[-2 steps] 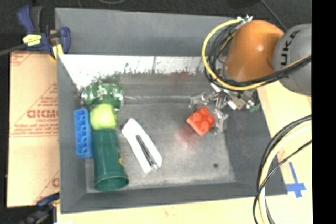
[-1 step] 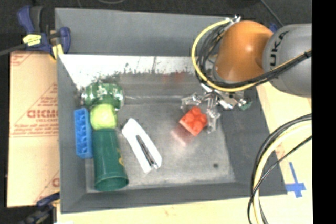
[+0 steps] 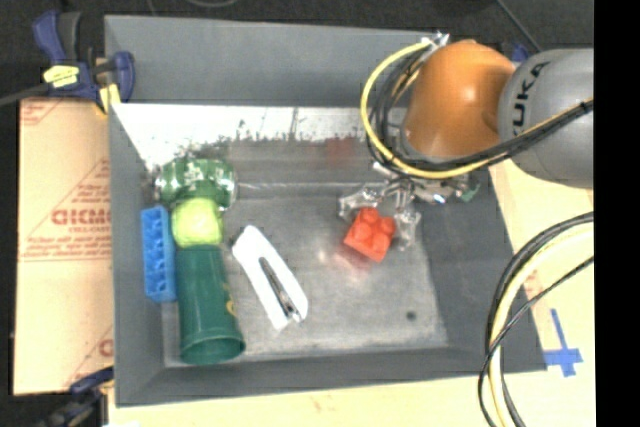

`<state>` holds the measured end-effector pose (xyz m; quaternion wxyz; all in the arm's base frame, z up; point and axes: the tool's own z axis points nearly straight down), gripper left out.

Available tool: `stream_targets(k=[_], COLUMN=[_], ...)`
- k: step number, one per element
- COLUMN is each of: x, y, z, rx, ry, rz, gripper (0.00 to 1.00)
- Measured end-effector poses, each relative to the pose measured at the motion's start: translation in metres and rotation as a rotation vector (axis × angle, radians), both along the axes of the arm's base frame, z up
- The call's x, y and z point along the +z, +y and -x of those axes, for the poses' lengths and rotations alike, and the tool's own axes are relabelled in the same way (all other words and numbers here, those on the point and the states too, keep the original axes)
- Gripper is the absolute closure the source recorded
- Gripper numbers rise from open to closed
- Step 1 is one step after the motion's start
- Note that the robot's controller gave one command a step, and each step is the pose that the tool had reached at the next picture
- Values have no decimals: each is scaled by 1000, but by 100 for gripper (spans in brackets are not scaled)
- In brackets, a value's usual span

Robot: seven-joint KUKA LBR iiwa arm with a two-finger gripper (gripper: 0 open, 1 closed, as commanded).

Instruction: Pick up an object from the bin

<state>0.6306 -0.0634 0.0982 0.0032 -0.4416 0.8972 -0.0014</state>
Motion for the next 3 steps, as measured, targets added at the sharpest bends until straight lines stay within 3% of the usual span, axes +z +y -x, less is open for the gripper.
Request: stream_targets(k=[1,2,3], x=[-26,-26,6], y=[38,38,28], z=[-5,-5,1], rx=[-363,-363,-304], ry=[2,2,10], rz=[-3,-4,-2], gripper=[100,100,100])
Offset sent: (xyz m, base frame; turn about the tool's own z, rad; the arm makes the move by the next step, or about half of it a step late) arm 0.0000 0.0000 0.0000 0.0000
